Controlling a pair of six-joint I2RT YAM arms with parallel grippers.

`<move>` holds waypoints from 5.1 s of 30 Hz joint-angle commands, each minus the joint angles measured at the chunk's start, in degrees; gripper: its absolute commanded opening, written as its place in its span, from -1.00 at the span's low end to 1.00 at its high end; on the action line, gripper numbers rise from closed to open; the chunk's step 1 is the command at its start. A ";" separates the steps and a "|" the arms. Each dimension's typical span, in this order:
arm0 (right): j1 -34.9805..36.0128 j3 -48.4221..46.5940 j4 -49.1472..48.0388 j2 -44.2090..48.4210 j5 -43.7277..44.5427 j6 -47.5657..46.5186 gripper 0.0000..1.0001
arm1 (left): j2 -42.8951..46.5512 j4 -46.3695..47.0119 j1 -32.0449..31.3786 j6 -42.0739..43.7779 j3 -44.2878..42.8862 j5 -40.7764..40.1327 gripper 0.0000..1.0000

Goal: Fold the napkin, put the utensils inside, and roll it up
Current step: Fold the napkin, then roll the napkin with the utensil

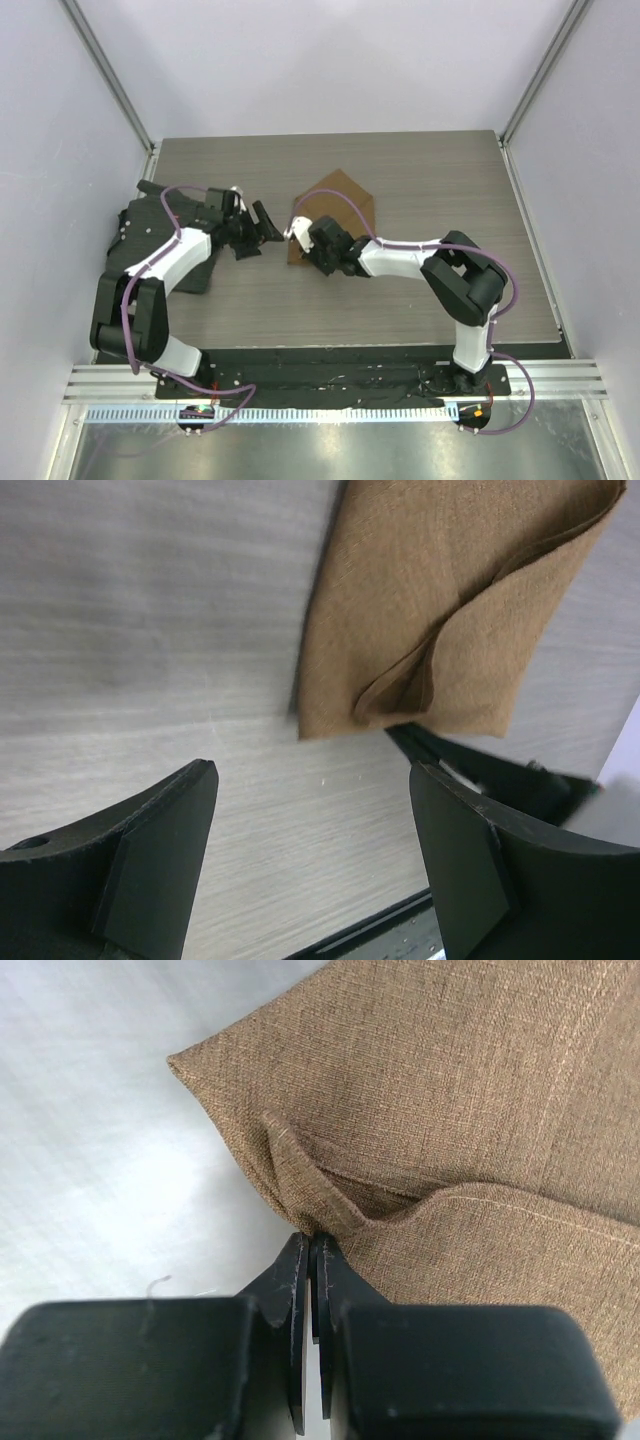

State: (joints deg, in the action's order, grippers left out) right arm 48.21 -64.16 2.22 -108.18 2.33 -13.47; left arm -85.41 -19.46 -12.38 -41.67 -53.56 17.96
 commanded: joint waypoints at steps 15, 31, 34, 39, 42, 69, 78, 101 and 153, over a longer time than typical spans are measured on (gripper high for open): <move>7.69 4.48 -1.52 12.72 -1.62 12.50 0.16 | 10.00 5.05 -3.17 -2.72 14.45 -2.84 0.71; -1.01 11.69 5.52 22.23 -0.13 29.03 0.06 | 4.37 9.18 -6.25 -1.40 13.22 -0.37 0.77; -1.01 11.51 5.17 20.38 -1.45 28.77 -0.03 | 3.67 9.18 -6.86 -1.40 13.04 -1.52 0.77; -0.92 10.99 2.71 15.65 -1.54 29.29 -0.12 | 2.44 9.71 -7.92 -1.57 12.78 -2.14 0.77; -1.01 10.81 1.83 13.88 -1.54 29.30 -0.15 | 2.17 10.06 -8.10 -1.48 12.78 -2.39 0.77; -0.92 10.28 0.68 8.69 -6.28 29.38 -0.26 | -1.95 12.26 -8.89 -1.31 13.66 -1.52 0.30; -0.92 10.55 0.42 8.60 -6.11 29.12 -0.27 | -2.84 12.17 -8.97 -1.75 13.31 -2.93 -0.08; 10.50 12.22 -10.81 14.23 13.92 6.37 0.32 | -8.81 -3.56 -8.27 2.56 0.31 2.34 -1.00; 2.78 -13.52 23.51 -2.91 -20.91 6.17 -0.98 | 9.18 6.61 1.92 -0.26 13.30 -8.73 0.68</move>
State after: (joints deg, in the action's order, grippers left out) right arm 55.13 -71.66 15.77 -109.62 -1.65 -11.05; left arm -81.69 -17.93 -10.70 -43.97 -42.17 14.22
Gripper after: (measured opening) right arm 0.117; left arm 0.830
